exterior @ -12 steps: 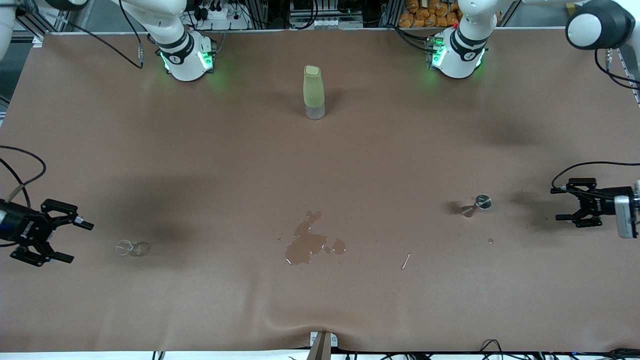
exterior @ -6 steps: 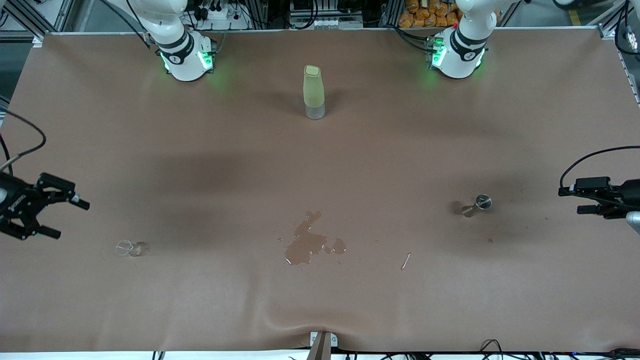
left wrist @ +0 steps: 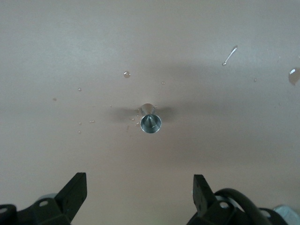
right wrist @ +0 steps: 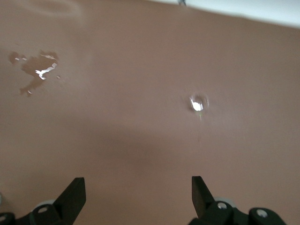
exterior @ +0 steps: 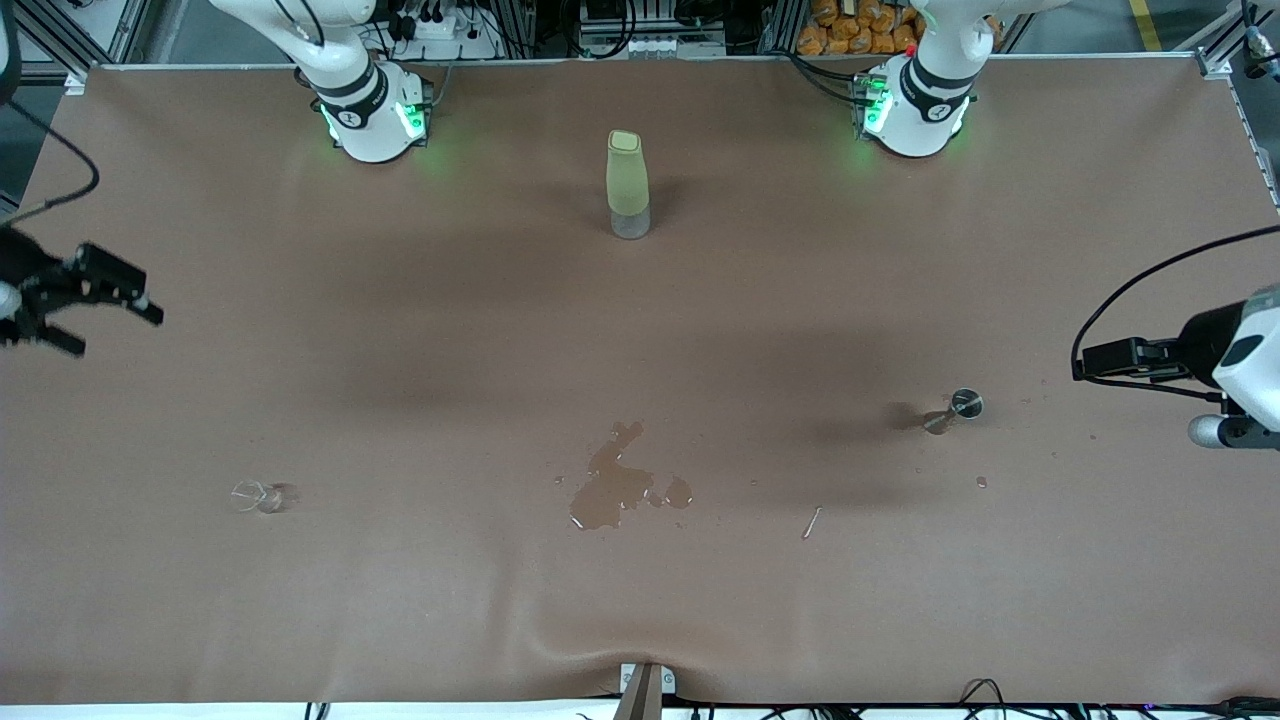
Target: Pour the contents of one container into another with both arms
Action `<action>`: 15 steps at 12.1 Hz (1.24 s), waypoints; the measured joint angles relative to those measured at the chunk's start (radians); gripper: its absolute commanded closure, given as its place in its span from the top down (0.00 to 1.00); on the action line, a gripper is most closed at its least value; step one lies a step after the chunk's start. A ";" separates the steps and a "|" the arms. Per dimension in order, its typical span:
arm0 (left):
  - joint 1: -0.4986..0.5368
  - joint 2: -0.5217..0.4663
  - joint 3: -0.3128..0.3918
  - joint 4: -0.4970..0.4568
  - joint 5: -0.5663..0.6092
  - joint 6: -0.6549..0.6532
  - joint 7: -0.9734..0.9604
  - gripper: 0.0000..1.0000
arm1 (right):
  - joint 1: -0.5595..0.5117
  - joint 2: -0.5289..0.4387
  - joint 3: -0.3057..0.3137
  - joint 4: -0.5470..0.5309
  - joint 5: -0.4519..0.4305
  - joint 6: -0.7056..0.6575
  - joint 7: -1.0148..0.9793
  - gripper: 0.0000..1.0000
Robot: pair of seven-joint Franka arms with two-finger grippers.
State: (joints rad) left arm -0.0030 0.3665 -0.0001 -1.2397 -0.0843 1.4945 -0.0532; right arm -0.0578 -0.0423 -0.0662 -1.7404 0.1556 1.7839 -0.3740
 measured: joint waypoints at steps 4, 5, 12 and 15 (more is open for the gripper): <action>0.009 -0.112 -0.013 -0.103 0.015 0.006 -0.039 1.00 | 0.053 -0.049 -0.033 -0.008 -0.117 -0.109 0.230 1.00; 0.016 -0.152 -0.010 -0.147 0.017 0.022 -0.039 1.00 | 0.053 -0.052 -0.034 -0.005 -0.124 -0.130 0.273 1.00; 0.033 -0.374 -0.033 -0.340 0.028 0.078 -0.040 1.00 | 0.042 -0.057 -0.014 0.010 -0.132 -0.174 0.335 1.00; 0.033 -0.387 -0.051 -0.350 0.028 0.087 -0.046 1.00 | 0.042 -0.057 -0.010 0.030 -0.132 -0.189 0.340 1.00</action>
State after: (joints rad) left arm 0.0300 -0.0201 -0.0515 -1.5894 -0.0563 1.5812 -0.0992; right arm -0.0156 -0.0996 -0.0759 -1.7101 0.0235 1.5951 -0.0345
